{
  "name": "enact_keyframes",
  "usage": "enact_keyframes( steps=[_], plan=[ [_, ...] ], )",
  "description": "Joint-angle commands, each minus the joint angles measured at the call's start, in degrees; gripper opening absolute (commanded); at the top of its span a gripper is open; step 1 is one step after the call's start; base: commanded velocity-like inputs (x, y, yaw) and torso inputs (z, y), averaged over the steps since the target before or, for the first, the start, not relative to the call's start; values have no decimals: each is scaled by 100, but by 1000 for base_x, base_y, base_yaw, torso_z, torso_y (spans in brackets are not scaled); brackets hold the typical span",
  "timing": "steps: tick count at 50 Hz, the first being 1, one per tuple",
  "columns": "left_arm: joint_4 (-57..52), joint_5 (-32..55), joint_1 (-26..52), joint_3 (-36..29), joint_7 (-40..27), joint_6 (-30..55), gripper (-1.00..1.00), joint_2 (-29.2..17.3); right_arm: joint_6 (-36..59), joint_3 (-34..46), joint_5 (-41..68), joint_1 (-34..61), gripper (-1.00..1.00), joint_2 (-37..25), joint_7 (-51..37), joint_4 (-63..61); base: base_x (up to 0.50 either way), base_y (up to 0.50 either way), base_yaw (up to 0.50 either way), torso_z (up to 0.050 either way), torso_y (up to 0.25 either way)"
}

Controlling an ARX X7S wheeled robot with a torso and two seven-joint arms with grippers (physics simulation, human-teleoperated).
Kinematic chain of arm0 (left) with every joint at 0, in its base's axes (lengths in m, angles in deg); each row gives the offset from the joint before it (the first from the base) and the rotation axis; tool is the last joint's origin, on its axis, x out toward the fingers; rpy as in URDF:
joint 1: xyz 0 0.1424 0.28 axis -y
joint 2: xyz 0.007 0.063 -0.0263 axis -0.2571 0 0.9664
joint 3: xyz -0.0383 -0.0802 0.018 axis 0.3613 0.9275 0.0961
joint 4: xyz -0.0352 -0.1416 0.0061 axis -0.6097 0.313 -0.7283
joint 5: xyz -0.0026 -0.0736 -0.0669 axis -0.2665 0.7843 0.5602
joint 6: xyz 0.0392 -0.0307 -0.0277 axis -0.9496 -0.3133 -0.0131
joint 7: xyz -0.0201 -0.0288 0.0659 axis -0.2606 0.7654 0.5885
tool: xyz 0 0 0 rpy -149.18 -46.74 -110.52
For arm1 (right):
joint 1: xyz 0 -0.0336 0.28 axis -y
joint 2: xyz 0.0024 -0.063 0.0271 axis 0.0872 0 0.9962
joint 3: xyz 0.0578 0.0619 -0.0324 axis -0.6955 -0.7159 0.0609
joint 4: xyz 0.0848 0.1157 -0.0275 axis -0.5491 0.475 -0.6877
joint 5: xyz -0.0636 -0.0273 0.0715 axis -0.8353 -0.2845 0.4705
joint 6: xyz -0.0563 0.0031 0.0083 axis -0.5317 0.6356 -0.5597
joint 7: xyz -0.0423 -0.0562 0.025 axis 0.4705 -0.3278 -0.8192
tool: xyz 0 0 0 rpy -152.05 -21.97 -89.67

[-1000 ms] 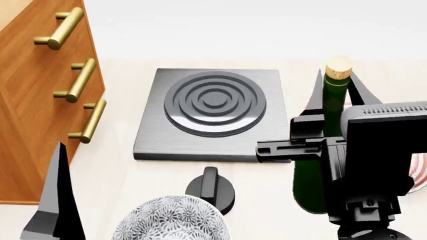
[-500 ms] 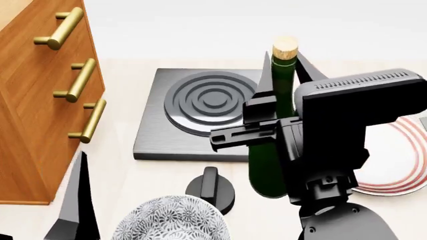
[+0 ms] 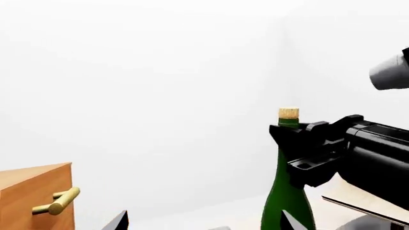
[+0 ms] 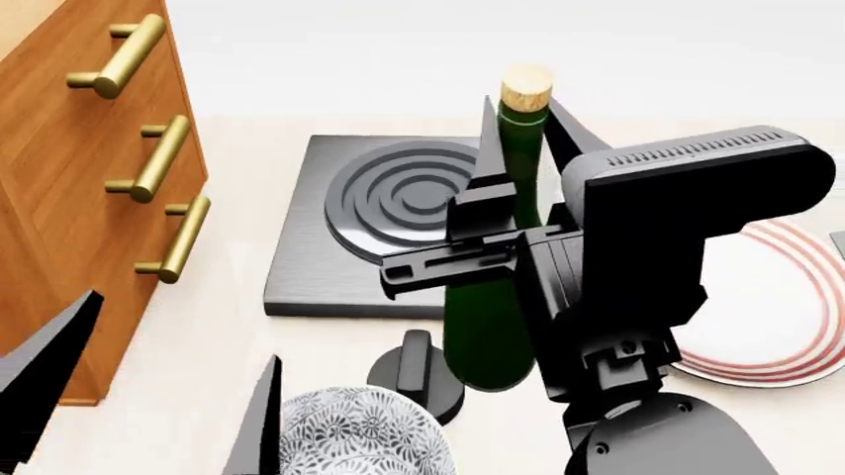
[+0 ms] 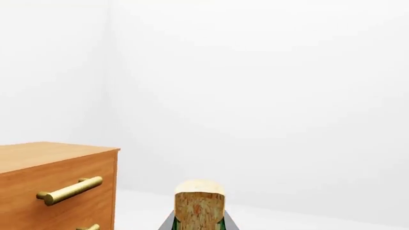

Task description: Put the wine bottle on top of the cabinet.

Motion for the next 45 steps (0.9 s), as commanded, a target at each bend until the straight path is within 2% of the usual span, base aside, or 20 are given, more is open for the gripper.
enact_keyframes(
  steps=[1, 13, 22, 28, 45],
  plan=[
    [427, -124, 201, -603, 383, 121, 100, 532, -18, -28, -65, 76, -100, 28, 33, -62, 0, 0, 0, 0, 0],
    [964, -176, 402, -952, 679, 154, 100, 1020, -51, 151, -156, 56, -100, 4, 18, -116, 0, 0, 0, 0, 0],
    [1439, -162, 449, -1003, 883, -68, 100, 1227, -58, 210, -156, 97, -100, 13, 8, -124, 0, 0, 0, 0, 1],
    [1617, -102, 744, -1015, 1031, 49, 100, 1441, -6, 270, -145, 139, -100, 14, -24, -214, 0, 0, 0, 0, 0],
    [2188, -51, 980, -963, 1283, -124, 100, 1689, 137, 326, -49, 313, -100, 15, -86, -343, 0, 0, 0, 1, 1]
  ],
)
